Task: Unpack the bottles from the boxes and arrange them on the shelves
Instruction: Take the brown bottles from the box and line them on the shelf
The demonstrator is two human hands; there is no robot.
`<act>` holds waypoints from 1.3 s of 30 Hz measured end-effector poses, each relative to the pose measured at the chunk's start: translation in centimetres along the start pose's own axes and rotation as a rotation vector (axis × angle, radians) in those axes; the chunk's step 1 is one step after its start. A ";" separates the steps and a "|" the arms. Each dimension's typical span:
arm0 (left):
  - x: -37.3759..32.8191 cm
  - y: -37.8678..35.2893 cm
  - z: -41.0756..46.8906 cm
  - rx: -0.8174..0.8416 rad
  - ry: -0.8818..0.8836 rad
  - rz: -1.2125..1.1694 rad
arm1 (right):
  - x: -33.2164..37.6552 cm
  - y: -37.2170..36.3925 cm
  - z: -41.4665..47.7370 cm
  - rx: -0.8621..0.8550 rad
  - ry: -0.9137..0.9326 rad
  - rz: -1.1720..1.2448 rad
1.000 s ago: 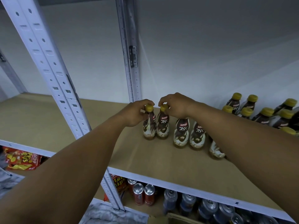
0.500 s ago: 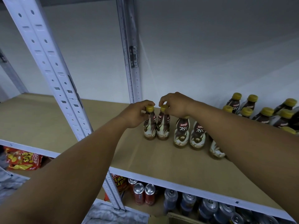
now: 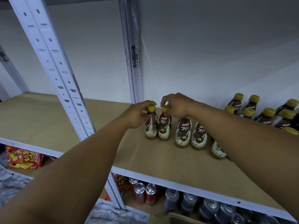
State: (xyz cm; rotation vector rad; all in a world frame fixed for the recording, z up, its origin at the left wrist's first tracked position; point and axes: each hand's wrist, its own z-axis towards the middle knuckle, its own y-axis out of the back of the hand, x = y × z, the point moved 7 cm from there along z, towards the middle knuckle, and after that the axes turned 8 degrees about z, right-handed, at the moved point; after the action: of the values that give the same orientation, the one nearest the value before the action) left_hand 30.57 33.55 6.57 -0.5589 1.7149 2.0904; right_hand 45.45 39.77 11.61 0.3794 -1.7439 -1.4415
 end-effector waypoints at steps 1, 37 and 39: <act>0.0 0.0 0.0 -0.004 0.002 0.002 | 0.0 0.0 -0.1 0.011 0.003 0.006; -1.1 1.3 0.4 -0.045 0.062 0.026 | -0.6 -0.3 -0.4 -0.056 -0.013 0.076; -0.9 1.1 0.4 -0.087 0.037 0.056 | -0.6 -0.3 -0.4 -0.059 -0.013 0.073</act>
State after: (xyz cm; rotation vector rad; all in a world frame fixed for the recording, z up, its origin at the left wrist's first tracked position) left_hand 30.76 33.74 8.06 -0.5853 1.6840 2.2160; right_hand 46.08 39.85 11.12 0.2731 -1.7040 -1.4421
